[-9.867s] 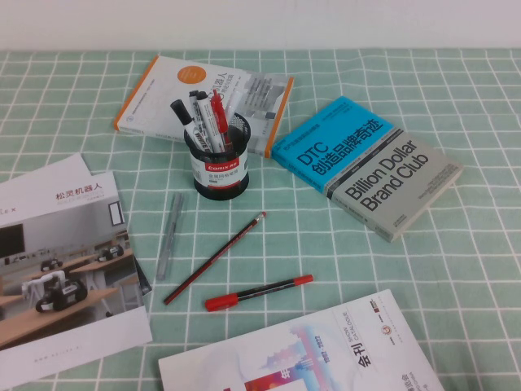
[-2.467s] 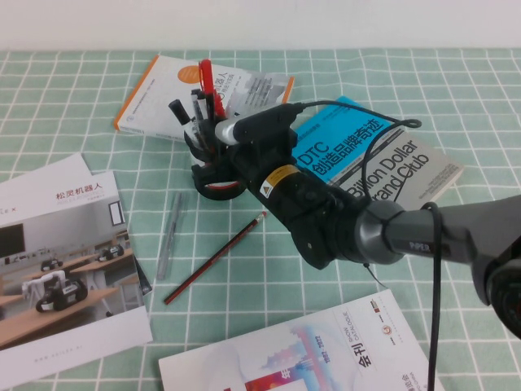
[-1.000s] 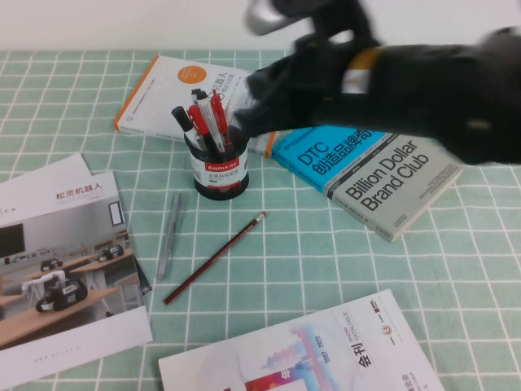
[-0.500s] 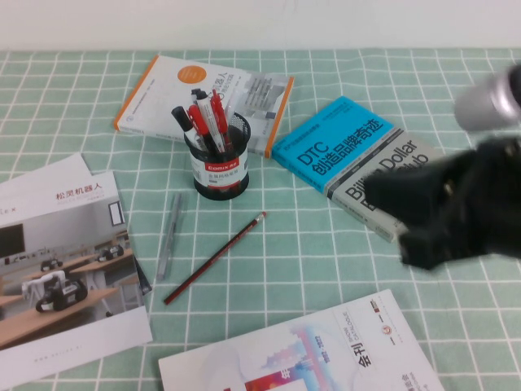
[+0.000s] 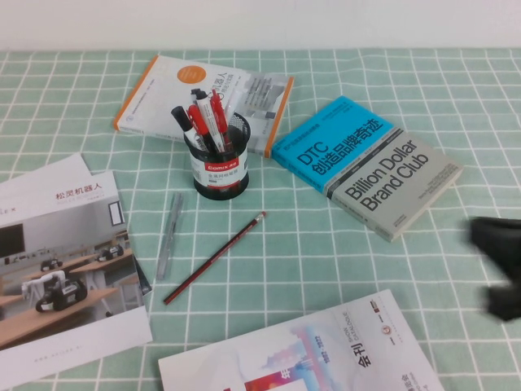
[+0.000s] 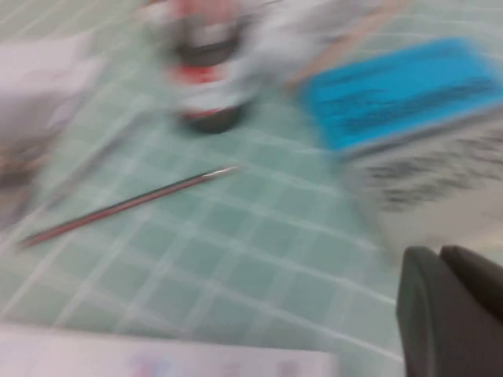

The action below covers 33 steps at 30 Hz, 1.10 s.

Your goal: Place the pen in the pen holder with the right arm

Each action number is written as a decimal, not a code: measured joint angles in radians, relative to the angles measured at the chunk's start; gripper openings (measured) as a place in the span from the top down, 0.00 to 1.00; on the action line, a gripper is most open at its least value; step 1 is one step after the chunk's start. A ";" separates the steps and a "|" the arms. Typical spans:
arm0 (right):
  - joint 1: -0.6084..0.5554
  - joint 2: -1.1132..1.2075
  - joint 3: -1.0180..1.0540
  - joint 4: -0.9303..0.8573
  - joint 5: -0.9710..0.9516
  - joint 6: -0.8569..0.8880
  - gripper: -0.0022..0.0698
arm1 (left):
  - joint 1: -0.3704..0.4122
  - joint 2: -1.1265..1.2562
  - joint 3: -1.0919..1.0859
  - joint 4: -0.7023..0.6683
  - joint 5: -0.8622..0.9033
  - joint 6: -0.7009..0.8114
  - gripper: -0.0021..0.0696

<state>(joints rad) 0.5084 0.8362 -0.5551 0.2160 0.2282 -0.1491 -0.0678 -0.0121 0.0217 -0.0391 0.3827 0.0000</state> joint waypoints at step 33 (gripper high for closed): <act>-0.450 -0.843 0.578 -0.018 0.077 0.000 1.00 | 0.000 0.000 0.000 0.000 0.000 0.000 0.98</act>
<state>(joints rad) 0.0584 -0.0073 0.0233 0.1979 0.3052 -0.1491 -0.0678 -0.0121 0.0217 -0.0391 0.3827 0.0000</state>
